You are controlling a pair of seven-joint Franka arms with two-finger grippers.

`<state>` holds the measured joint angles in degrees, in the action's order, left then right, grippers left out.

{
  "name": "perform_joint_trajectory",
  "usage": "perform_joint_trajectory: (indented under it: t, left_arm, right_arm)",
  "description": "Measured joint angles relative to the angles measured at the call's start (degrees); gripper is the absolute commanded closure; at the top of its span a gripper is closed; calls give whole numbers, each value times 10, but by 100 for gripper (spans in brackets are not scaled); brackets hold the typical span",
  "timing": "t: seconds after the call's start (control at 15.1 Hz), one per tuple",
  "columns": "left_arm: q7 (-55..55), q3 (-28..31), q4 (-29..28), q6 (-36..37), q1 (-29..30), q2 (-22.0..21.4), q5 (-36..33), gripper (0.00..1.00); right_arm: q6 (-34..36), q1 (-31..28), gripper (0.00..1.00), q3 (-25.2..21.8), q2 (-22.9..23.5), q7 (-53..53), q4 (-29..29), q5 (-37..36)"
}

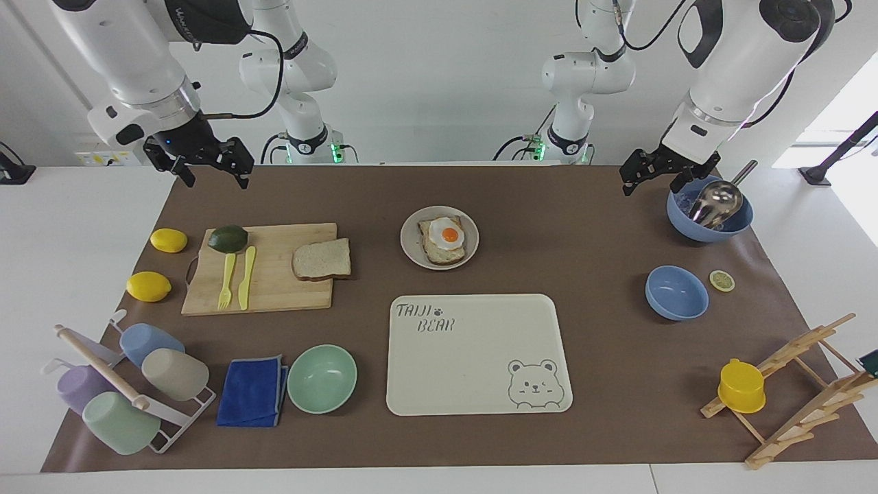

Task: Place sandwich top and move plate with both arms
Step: 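Move the right gripper toward the bread slice on the wooden board, then grasp the bread slice on the board with the right gripper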

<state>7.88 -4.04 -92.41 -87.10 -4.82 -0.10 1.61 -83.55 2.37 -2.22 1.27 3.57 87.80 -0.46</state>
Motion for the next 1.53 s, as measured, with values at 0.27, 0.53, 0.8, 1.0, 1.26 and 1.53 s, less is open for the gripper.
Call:
perform_joint_trajectory:
  t: [0.27,0.53,0.8,1.0,1.26,1.53]
  left_arm:
    - [0,0,0,0,0,0,0,0]
    - [0,0,0,0,0,0,0,0]
    - [0,0,0,0,0,0,0,0]
    - [0,0,0,0,0,0,0,0]
    - [0,0,0,0,0,0,0,0]
    - [0,0,0,0,0,0,0,0]
  right_arm:
    - [0,0,0,-1,0,0,0,0]
    - [0,-5,0,-1,0,0,2,0]
    - [-14,10,0,7,-5,-22,21,1]
    - [-83,86,0,12,-17,15,100,-14]
    - [-184,216,0,19,59,178,173,-89]
    - [-251,253,0,18,139,232,199,-103]
